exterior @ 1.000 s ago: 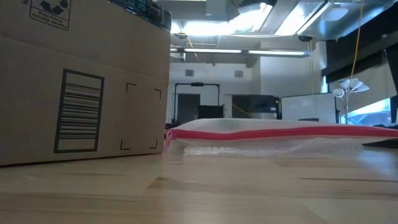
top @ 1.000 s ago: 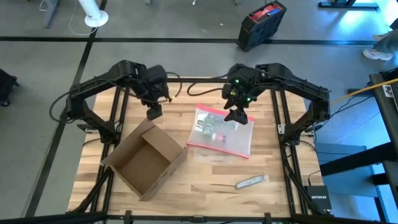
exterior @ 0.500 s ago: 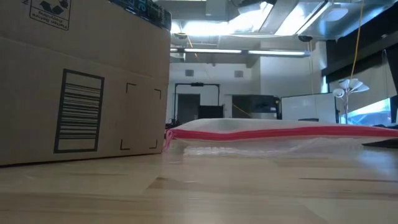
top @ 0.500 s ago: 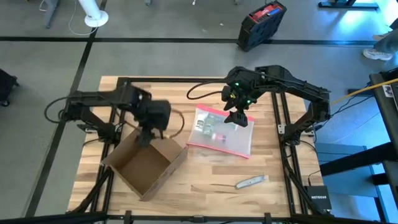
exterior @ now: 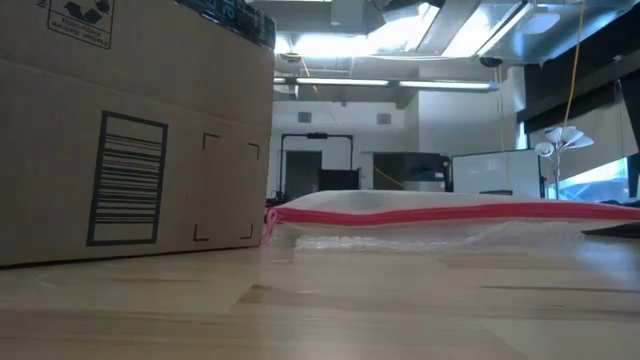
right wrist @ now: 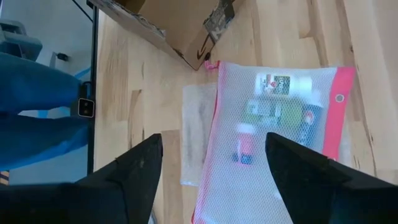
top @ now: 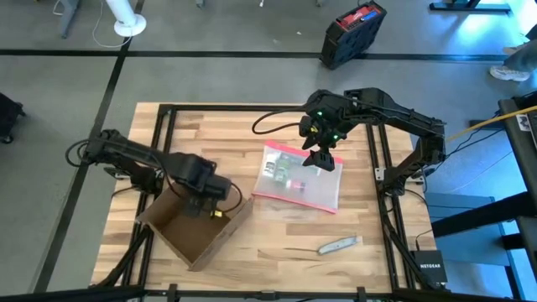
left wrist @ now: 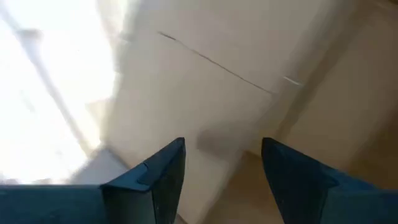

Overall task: Unpack boxes
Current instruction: Break down the cardboard box with the gray cutter until it is fully flat

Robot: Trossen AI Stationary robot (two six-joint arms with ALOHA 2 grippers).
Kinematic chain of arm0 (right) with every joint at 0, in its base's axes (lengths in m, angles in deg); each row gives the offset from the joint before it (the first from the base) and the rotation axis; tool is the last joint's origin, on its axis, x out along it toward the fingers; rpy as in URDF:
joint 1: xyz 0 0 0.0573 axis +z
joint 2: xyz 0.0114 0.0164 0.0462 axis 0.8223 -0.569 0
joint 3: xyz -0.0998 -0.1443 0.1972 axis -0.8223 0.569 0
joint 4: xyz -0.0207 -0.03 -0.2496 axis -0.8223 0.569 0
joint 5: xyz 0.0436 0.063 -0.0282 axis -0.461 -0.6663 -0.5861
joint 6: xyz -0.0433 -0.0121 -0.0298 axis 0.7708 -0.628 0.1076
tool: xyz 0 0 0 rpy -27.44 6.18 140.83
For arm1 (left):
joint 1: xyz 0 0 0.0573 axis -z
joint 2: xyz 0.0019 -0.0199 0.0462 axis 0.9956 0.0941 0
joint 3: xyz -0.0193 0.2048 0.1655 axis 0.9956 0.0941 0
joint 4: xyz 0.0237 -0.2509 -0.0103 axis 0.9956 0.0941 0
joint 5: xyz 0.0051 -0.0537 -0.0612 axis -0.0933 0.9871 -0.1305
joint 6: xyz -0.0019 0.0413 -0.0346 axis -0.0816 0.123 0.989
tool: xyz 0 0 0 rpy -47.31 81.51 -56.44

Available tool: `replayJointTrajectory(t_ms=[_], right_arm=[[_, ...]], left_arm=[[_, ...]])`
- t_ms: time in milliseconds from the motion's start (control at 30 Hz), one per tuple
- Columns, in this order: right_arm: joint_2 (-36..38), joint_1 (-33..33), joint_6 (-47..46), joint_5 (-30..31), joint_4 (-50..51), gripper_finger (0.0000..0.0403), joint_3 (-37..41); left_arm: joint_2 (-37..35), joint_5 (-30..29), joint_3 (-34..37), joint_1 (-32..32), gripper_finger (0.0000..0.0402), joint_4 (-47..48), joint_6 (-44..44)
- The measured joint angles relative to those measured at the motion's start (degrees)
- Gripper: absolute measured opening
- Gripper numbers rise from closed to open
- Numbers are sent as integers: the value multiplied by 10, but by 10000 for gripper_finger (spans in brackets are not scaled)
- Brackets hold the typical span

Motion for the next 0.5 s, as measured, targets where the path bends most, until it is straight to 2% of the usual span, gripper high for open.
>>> replayJointTrajectory(t_ms=[133, 267, 367, 500], right_arm=[[0, 0, -5, -3, 0, 275, 0], [0, 0, -12, -10, 0, 275, 0], [0, 0, -14, -11, 1, 275, 0], [0, 0, -15, -10, 3, 275, 0]], left_arm=[[-2, -101, 16, 9, 203, -39, 32], [-2, -115, 39, 8, 187, -96, 32], [-2, -113, 48, 5, 135, -110, 23], [-2, -114, 49, -1, 28, -115, -8]])
